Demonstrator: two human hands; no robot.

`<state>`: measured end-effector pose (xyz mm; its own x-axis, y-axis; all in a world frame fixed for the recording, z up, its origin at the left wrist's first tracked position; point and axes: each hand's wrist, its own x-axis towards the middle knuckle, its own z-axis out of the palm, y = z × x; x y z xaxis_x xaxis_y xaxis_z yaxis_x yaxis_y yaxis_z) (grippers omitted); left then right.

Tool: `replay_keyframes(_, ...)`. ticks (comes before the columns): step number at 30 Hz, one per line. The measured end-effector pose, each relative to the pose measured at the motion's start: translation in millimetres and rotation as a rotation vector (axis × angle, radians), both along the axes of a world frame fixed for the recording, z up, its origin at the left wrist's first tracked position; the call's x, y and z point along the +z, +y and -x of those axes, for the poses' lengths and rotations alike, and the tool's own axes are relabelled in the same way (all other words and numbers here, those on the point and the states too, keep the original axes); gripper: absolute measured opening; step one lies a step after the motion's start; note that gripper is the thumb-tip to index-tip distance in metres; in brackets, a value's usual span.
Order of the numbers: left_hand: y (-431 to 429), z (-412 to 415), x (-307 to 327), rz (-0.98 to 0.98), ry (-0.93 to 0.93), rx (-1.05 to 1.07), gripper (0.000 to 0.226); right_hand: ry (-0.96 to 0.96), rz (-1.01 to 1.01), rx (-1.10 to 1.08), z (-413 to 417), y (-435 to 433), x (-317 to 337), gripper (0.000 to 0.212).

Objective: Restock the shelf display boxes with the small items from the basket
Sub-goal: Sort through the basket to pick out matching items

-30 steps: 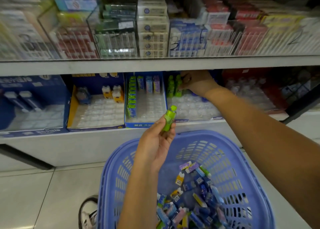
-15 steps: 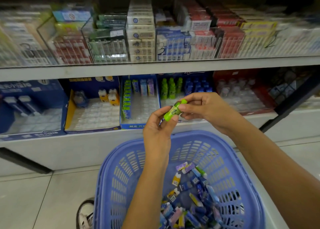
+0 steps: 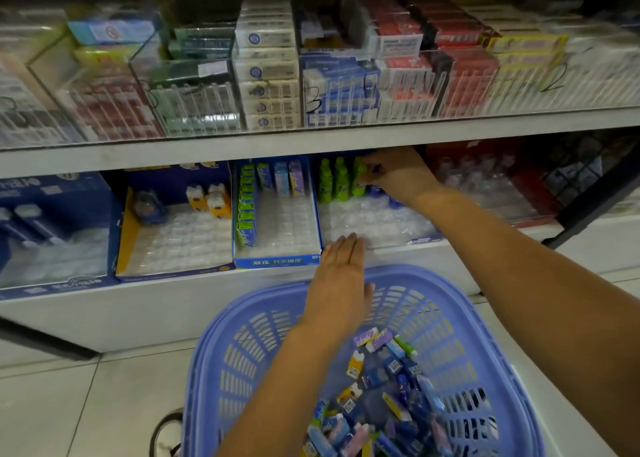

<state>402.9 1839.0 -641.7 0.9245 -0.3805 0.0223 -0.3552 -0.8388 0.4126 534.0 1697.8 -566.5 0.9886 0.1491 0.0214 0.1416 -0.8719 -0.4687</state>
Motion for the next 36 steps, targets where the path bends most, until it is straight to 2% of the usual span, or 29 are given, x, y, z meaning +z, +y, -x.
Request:
replay_keyframes(4,2,0,-7,0.048,-0.017,0.001,0.071,0.042,0.092,0.060,-8,-6,1,0.040)
replay_keyframes(8,0,0,-10,0.066,-0.034,0.008,0.072,0.099,0.159,0.061,-16,-2,1,0.038)
replay_keyframes(15,0,-3,-5,0.046,0.056,-0.010,0.071,0.111,0.207,0.047,-10,3,5,0.042)
replay_keyframes(17,2,-2,-3,0.055,0.070,-0.025,0.070,0.056,0.242,0.059,0,5,7,0.042)
replay_keyframes(20,3,10,-5,0.237,-0.034,0.002,0.056,-0.114,0.044,-0.010,31,4,8,0.036)
replay_keyframes(22,1,20,-13,0.367,-0.092,0.071,0.036,-0.067,-0.191,-0.036,67,-4,3,0.016)
replay_keyframes(24,-2,29,-30,0.363,0.007,0.090,0.022,0.189,-0.306,0.025,106,-13,-13,0.018)
replay_keyframes(27,1,44,-72,0.108,0.316,0.041,0.021,0.562,-0.123,0.076,147,-17,-64,0.024)
replay_keyframes(29,8,62,-105,-0.006,0.498,-0.030,0.022,0.717,0.010,0.043,160,-17,-111,0.028)
replay_keyframes(31,13,85,-132,-0.056,0.640,-0.100,0.020,0.750,0.145,0.022,170,-17,-155,0.027)
replay_keyframes(33,16,101,-150,-0.090,0.737,-0.114,0.020,0.735,0.231,-0.002,180,-19,-189,0.017)
replay_keyframes(36,17,108,-162,-0.147,0.839,-0.109,0.031,0.745,0.272,-0.074,188,-28,-227,0.048)
